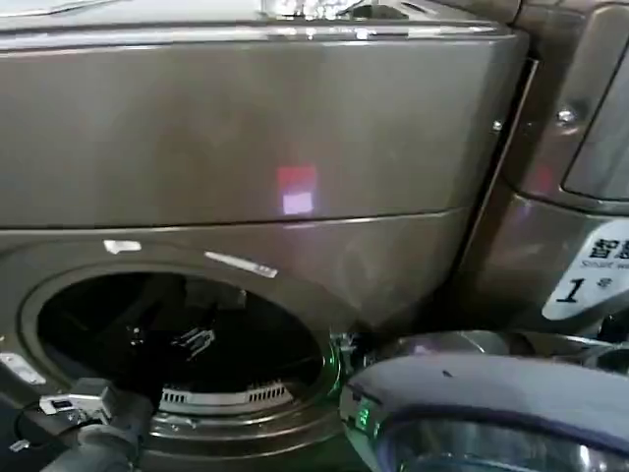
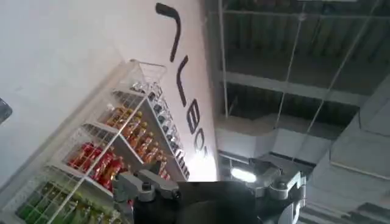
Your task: Grasp the clothes from the dryer.
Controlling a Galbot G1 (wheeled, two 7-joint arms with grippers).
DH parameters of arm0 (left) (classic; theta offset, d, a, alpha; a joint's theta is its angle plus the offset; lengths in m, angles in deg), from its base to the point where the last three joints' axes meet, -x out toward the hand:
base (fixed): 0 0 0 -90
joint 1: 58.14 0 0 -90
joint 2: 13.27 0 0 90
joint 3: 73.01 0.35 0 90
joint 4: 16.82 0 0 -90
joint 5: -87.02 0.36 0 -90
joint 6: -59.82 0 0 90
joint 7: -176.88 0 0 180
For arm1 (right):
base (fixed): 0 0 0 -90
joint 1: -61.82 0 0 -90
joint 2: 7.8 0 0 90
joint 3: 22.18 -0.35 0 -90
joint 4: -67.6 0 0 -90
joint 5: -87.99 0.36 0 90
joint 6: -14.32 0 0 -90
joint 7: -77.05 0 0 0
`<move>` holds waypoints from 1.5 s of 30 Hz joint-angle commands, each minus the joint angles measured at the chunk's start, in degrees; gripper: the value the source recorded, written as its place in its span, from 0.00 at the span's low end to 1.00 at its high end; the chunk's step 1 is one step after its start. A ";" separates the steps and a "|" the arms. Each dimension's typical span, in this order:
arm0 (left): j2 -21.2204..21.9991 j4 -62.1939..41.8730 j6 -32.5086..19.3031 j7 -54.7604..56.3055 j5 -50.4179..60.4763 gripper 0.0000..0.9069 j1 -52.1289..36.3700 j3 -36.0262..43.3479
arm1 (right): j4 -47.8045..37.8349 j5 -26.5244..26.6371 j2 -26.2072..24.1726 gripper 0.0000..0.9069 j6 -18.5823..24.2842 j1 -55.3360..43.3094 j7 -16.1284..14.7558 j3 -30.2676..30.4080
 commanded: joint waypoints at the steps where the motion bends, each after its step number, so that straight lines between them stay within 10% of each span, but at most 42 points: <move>1: -0.23 -4.18 0.05 -0.03 -0.38 1.00 -3.98 0.61 | 0.19 0.10 -0.05 1.00 0.02 0.09 0.08 -0.11; 45: 0.62 -66.18 -4.01 1.01 2.46 1.00 -57.74 19.55 | -1.02 1.50 0.13 1.00 -0.32 2.95 -0.31 -4.55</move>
